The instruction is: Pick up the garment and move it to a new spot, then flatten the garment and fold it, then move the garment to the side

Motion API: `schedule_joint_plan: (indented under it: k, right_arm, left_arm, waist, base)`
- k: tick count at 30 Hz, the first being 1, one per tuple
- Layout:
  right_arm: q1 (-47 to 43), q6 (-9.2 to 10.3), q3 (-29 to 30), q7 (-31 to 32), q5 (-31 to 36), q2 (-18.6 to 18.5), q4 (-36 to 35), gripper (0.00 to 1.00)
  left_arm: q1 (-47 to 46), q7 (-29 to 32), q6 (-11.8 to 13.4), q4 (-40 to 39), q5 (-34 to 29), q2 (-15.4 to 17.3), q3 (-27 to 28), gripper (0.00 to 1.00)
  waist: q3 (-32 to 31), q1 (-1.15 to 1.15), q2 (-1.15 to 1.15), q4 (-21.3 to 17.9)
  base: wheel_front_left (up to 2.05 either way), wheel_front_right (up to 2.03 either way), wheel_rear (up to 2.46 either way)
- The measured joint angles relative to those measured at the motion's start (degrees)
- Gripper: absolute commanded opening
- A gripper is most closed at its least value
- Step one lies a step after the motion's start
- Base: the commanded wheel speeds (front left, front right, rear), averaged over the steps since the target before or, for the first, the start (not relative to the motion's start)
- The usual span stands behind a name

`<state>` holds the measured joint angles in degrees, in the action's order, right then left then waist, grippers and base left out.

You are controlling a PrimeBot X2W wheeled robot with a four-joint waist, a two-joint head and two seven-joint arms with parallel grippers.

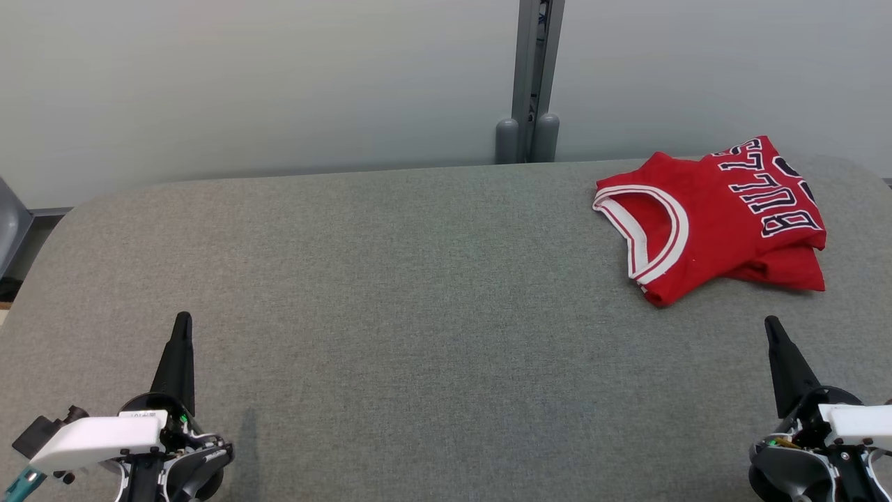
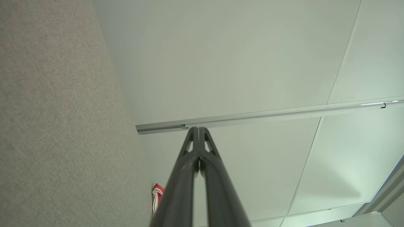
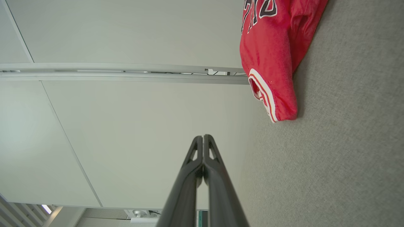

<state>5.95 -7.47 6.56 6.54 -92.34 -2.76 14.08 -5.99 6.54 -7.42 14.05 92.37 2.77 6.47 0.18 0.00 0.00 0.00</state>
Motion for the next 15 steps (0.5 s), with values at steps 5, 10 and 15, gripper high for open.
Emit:
schedule_joint_plan:
  k: [5, 10, 15]
  right_arm:
    - [0.0, 0.0, 0.0, 0.0, 0.0, 0.0, 0.0, 0.0]
    - [0.0, 0.0, 0.0, 0.0, 0.0, 0.0, 0.0, 0.0]
    - [0.0, 0.0, 0.0, 0.0, 0.0, 0.0, 0.0, 0.0]
  left_arm:
    - [0.0, 0.0, 0.0, 0.0, 0.0, 0.0, 0.0, 0.0]
    - [0.0, 0.0, 0.0, 0.0, 0.0, 0.0, 0.0, 0.0]
    - [0.0, 0.0, 0.0, 0.0, 0.0, 0.0, 0.0, 0.0]
  waist:
    - [0.0, 0.0, 0.0, 0.0]
    - [0.0, 0.0, 0.0, 0.0]
    - [0.0, 0.0, 0.0, 0.0]
  base:
    - [0.0, 0.0, 0.0]
    - [0.0, 0.0, 0.0]
    - [0.0, 0.0, 0.0]
